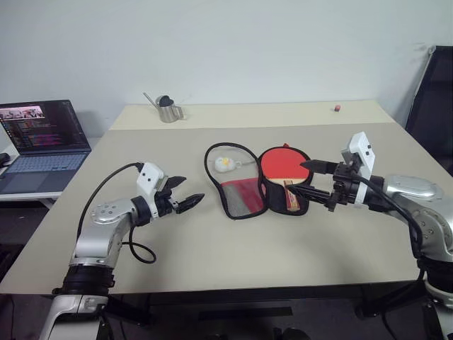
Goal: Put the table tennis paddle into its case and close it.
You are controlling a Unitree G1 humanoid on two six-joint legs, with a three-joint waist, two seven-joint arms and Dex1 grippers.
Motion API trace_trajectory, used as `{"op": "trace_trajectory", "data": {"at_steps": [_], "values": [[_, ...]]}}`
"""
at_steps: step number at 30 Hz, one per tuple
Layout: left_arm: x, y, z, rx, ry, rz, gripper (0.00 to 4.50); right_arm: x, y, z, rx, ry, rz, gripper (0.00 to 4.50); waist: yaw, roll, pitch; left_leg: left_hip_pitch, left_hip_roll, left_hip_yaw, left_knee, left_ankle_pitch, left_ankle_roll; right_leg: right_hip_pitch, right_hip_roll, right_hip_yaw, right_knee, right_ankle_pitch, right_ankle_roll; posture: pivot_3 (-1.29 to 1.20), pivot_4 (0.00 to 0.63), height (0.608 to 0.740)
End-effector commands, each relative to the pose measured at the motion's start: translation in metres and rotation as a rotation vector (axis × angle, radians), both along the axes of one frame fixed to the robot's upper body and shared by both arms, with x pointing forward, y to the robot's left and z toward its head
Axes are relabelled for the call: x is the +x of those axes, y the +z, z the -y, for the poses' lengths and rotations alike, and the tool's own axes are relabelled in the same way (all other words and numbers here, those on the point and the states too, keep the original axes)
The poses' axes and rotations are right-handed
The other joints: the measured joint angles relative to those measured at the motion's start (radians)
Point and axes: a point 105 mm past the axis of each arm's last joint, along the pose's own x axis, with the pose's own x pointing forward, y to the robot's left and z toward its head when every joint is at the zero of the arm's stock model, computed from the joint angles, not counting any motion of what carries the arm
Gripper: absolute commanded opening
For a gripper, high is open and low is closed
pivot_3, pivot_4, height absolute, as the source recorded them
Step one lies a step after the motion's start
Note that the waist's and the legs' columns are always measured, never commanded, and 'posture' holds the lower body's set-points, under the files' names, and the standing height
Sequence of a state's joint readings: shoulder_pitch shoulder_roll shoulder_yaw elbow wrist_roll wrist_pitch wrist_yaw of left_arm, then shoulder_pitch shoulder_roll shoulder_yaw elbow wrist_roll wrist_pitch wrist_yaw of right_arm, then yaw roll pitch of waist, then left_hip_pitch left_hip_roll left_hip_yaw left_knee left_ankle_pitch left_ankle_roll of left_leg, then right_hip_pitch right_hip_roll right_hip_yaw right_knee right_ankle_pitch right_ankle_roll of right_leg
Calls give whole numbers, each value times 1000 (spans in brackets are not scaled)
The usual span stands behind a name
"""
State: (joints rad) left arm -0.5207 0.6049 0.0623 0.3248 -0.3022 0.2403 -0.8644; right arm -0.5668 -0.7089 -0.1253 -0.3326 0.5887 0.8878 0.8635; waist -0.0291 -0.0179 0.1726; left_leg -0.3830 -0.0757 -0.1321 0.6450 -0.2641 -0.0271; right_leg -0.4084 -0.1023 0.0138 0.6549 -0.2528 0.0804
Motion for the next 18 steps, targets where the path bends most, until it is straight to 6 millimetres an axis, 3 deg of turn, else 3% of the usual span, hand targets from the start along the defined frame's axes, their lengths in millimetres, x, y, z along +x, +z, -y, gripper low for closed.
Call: {"op": "trace_trajectory", "data": {"at_steps": [1,9,18], "values": [[10,-2,-2,43,5,19,4384,0,6,3,-27,3,44,4488,-1,0,0,0,0,0,0,0,0,0,0,0,0,0,0,0,150,740],[37,-16,6,51,-6,-38,4384,6,2,19,-75,-67,58,4488,0,-6,4,-1,0,0,1,0,0,0,0,-1,0,0,0,0,150,740],[54,-27,39,82,-57,-91,4384,9,3,27,-76,-115,71,4488,0,-7,4,-2,-1,0,0,0,-1,0,0,-2,-2,0,1,0,150,740]]}}
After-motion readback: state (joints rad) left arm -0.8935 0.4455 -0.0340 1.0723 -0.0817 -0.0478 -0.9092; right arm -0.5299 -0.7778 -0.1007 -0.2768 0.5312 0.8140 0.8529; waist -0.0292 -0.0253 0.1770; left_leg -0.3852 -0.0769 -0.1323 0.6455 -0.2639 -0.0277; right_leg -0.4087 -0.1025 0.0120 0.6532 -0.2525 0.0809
